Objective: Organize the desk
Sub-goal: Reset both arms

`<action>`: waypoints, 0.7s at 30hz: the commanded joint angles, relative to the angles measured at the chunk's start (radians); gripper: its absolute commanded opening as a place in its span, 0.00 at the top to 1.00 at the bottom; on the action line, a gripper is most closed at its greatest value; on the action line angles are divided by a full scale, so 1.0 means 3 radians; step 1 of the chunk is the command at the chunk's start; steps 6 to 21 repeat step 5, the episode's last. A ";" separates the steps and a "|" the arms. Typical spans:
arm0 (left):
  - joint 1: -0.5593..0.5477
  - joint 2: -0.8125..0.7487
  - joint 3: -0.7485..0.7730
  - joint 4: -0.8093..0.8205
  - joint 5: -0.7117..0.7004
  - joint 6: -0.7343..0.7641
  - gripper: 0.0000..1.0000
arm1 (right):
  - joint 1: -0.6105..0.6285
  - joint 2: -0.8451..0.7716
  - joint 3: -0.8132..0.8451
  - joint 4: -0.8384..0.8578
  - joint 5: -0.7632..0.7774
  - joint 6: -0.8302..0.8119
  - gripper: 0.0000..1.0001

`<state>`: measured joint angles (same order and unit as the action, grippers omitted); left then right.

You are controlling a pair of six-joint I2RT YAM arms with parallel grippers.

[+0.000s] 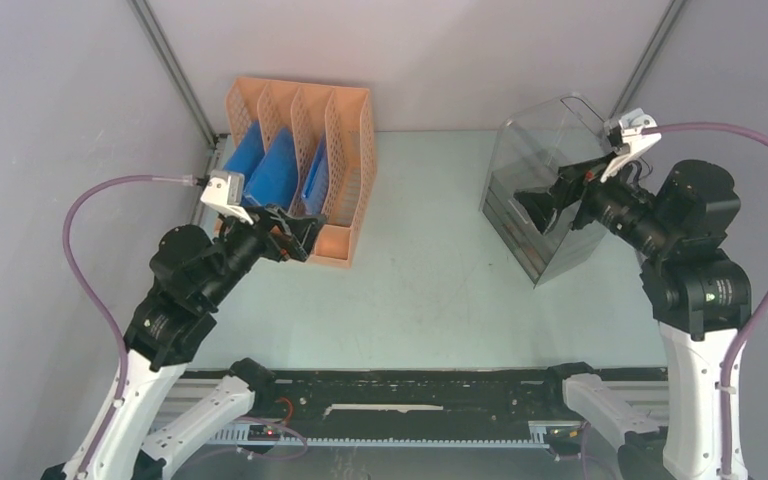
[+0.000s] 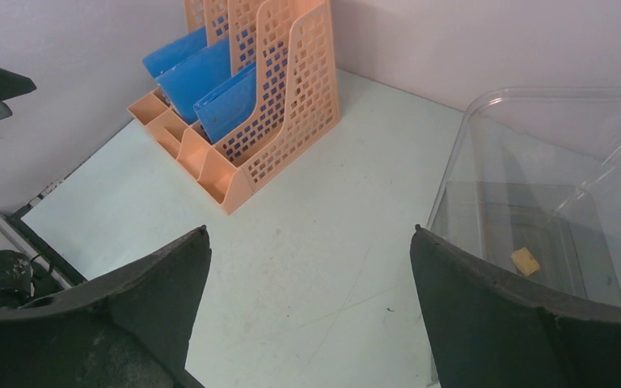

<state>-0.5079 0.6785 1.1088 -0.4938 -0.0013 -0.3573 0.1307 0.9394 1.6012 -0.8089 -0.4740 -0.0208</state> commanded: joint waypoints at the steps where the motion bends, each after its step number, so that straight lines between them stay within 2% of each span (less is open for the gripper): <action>1: 0.0021 -0.0069 0.0081 -0.0022 -0.0036 0.0054 0.00 | -0.0092 -0.0067 0.0067 -0.0015 -0.0201 0.0002 0.00; 5: 0.0021 -0.0107 0.0088 -0.0037 -0.0037 0.0087 0.00 | -0.0249 -0.0101 0.0062 -0.0030 -0.0381 0.0054 0.00; 21: 0.0021 -0.0107 0.0088 -0.0037 -0.0037 0.0087 0.00 | -0.0249 -0.0101 0.0062 -0.0030 -0.0381 0.0054 0.00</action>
